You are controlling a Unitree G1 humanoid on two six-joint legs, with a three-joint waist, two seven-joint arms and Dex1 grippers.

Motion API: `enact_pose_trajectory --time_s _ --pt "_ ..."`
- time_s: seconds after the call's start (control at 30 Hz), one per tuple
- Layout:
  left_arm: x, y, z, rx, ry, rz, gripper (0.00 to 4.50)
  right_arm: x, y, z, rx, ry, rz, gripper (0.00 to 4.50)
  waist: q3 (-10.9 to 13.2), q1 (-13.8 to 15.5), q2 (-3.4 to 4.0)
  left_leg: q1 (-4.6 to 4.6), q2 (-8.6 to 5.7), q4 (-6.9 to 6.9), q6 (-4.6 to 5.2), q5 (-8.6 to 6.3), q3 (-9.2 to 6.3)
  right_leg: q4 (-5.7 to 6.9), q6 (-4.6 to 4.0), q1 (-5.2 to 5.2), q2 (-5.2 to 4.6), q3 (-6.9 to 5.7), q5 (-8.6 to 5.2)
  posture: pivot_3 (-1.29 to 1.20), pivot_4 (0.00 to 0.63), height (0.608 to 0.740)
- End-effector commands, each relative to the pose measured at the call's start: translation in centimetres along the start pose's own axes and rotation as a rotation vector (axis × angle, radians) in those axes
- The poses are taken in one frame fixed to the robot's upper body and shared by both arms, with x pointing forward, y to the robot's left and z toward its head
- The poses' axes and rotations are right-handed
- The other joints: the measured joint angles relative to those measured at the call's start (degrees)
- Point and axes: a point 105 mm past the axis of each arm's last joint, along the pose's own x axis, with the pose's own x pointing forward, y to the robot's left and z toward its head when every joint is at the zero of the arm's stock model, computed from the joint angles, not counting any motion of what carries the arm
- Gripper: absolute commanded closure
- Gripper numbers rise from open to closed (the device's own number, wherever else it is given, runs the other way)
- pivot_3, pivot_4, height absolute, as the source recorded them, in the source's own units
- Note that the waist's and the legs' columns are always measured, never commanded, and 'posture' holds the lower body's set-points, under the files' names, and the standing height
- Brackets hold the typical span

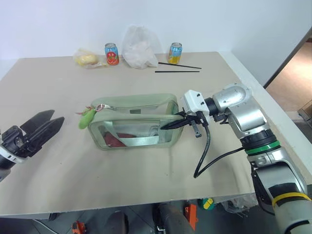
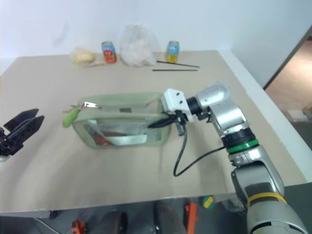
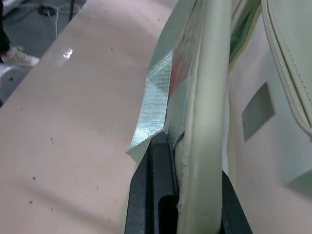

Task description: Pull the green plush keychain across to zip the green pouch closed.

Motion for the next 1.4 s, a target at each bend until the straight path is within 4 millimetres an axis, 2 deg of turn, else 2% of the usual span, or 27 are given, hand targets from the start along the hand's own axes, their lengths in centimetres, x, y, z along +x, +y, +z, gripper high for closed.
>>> enact_pose_trajectory --time_s 0.03,0.17,0.5,0.67,0.8,0.9,1.0,1.03,1.1,1.13,1.23,1.4 --pt "0.4 -1.4 0.1 -0.006 -0.006 -0.039 0.00 0.4 -0.4 0.8 -0.045 -0.018 0.032 4.47 0.0 0.0 0.00 0.03 0.05 0.00 0.00 0.00 0.01 0.01 -0.03 0.01 0.05 0.00 0.02 0.00 0.150 0.740" --pt "1.2 -1.5 -0.7 -0.074 0.011 -0.036 0.00 0.6 -0.2 0.7 -0.044 -0.023 0.030 4.47 0.0 0.0 0.00 0.09 0.16 0.00 -0.03 0.02 0.00 0.06 -0.16 0.02 0.21 0.00 0.08 0.00 0.150 0.740" --pt "2.2 1.2 -0.7 -0.320 -0.099 0.054 0.00 0.0 0.7 0.6 -0.025 -0.011 0.011 4.47 0.0 0.1 -0.01 0.14 0.21 0.00 -0.06 0.06 0.00 0.14 -0.28 0.01 0.31 0.02 0.13 0.00 0.150 0.740" --pt "3.2 0.7 -2.4 -0.406 -0.060 0.030 0.00 -0.4 0.9 0.9 -0.014 -0.010 -0.006 4.47 0.0 0.2 -0.01 0.11 0.15 0.02 -0.07 0.06 0.02 0.13 -0.27 0.02 0.25 0.02 0.13 0.00 0.150 0.740" --pt "3.9 -0.3 -3.2 -0.439 -0.023 -0.015 1.16 -0.6 1.1 1.0 -0.008 -0.006 -0.011 4.50 0.0 0.4 -0.01 0.10 0.11 0.03 -0.07 0.06 0.03 0.13 -0.26 0.02 0.27 0.03 0.14 0.00 0.150 0.740" --pt "4.1 -1.1 -3.8 -0.447 0.009 -0.041 2.31 -0.7 1.2 1.1 -0.004 -0.006 -0.014 4.50 0.0 0.4 -0.01 0.10 0.14 0.03 -0.07 0.06 0.01 0.13 -0.26 0.01 0.27 0.03 0.14 0.00 0.150 0.740" --pt "4.2 -1.4 -4.0 -0.463 0.017 -0.050 3.20 -0.7 1.1 1.0 -0.002 -0.001 -0.020 4.50 0.0 0.3 -0.01 0.12 0.17 0.03 -0.07 0.06 0.01 0.13 -0.27 0.01 0.29 0.04 0.14 0.00 0.150 0.740" --pt "4.3 -1.4 -4.0 -0.465 0.016 -0.051 3.68 -0.7 1.2 0.9 -0.002 0.002 -0.021 4.50 0.0 0.3 -0.01 0.12 0.17 0.03 -0.07 0.06 0.00 0.13 -0.27 0.01 0.30 0.03 0.14 0.00 0.150 0.740" --pt "4.4 -1.4 -3.8 -0.471 -0.006 -0.058 4.30 -0.8 1.2 0.9 -0.002 0.004 -0.021 4.50 0.0 0.4 -0.01 0.13 0.18 0.03 -0.07 0.06 -0.02 0.13 -0.28 0.01 0.35 0.02 0.14 0.00 0.150 0.740" --pt "4.5 -1.3 -3.6 -0.470 -0.015 -0.060 4.46 -0.8 1.2 0.9 -0.002 0.005 -0.021 4.50 0.0 0.4 -0.01 0.13 0.18 0.03 -0.07 0.06 -0.02 0.13 -0.28 0.02 0.40 0.02 0.14 0.00 0.150 0.740" --pt "5.0 -1.7 -3.0 -0.456 -0.036 -0.082 4.46 -0.8 1.2 0.7 0.000 0.013 -0.020 4.50 0.0 0.4 -0.01 0.13 0.17 0.03 -0.08 0.06 -0.01 0.13 -0.27 0.02 0.44 0.03 0.14 0.00 0.150 0.740" --pt "7.2 -3.2 0.1 -0.424 -0.142 -0.194 4.46 -0.6 1.1 0.7 0.000 0.015 -0.017 4.50 0.0 0.7 -0.03 0.11 0.16 0.05 -0.08 0.07 -0.02 0.13 -0.27 0.04 0.44 0.02 0.14 0.00 0.150 0.740"
